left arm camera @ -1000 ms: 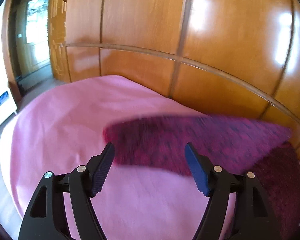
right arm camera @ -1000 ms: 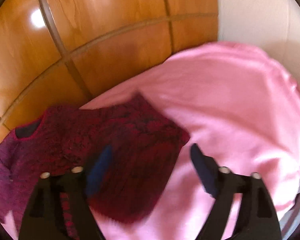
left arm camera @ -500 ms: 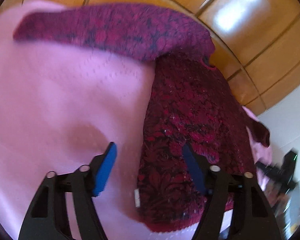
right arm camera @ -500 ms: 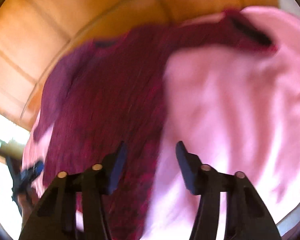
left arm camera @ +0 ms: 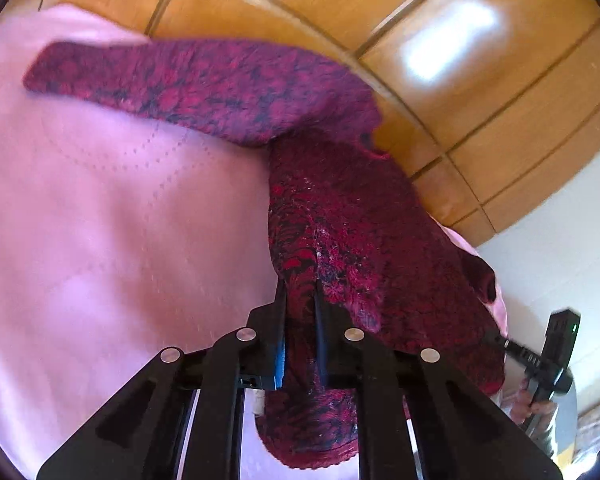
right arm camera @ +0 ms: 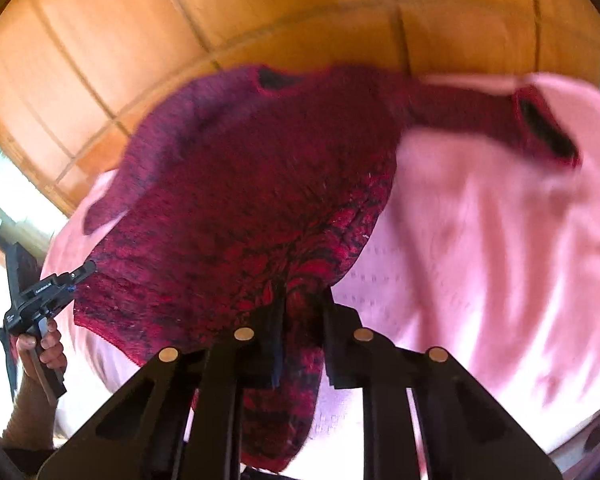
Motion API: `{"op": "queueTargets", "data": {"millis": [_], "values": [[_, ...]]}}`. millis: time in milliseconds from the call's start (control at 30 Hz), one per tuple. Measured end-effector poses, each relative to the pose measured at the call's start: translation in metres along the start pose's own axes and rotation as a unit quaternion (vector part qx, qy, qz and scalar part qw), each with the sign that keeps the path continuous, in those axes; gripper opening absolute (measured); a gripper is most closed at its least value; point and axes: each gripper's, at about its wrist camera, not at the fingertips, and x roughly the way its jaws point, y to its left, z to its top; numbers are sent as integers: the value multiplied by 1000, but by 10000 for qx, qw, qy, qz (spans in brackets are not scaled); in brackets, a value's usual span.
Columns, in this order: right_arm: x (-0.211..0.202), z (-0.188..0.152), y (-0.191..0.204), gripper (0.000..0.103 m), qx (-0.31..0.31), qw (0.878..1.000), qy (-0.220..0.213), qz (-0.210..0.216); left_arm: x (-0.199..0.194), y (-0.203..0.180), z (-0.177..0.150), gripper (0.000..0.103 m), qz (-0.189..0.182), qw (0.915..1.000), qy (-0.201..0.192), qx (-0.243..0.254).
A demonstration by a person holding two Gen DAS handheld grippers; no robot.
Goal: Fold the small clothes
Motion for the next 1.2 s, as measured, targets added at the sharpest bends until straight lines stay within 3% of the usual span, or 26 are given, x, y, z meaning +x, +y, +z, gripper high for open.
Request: {"op": "queueTargets", "data": {"millis": [133, 267, 333, 367, 400, 500, 567, 600, 700, 800, 933, 1033, 1200], "values": [[-13, -17, -5, 13, -416, 9986, 99, -311, -20, -8, -32, 10, -74, 10000, 44, -1], [12, -51, -38, 13, -351, 9927, 752, -877, -7, -10, -82, 10, 240, 9984, 514, 48], [18, -64, -46, 13, -271, 9919, 868, -886, -2, -9, -91, 10, 487, 9973, 550, 46], [18, -66, -50, 13, -200, 9930, 820, -823, -2, -3, -90, 10, 349, 9977, 569, -134], [17, -65, -51, 14, -156, 9934, 799, -807, 0, -3, -85, 12, 321, 9976, 574, -196], [12, -54, -47, 32, -197, 9924, 726, -975, -9, -1, -64, 18, 440, 9983, 230, -291], [8, -42, -34, 54, -282, 9921, 457, -1136, -21, 13, -49, 39, 525, 9972, -42, -536], [6, -34, -29, 57, -258, 9930, 318, -1106, -30, 24, -41, 43, 585, 9951, -244, -762], [13, -15, 0, 63, -368, 9961, 16, -804, -49, 58, -14, 44, 854, 9841, -727, -1380], [39, -4, 40, 72, -582, 9977, -25, -340, -59, 85, 10, 45, 1137, 9718, -1062, -1773], [88, 5, 96, 73, -1073, 9942, 73, -73, -62, 118, 45, 61, 1117, 9545, -1372, -2400], [124, 8, 129, 76, -1408, 9899, 161, -105, -55, 138, 75, 61, 1010, 9439, -1502, -2762], [161, 0, 135, 98, -1468, 9883, 377, -191, -35, 168, 119, 61, 884, 9291, -1532, -3247]]}}
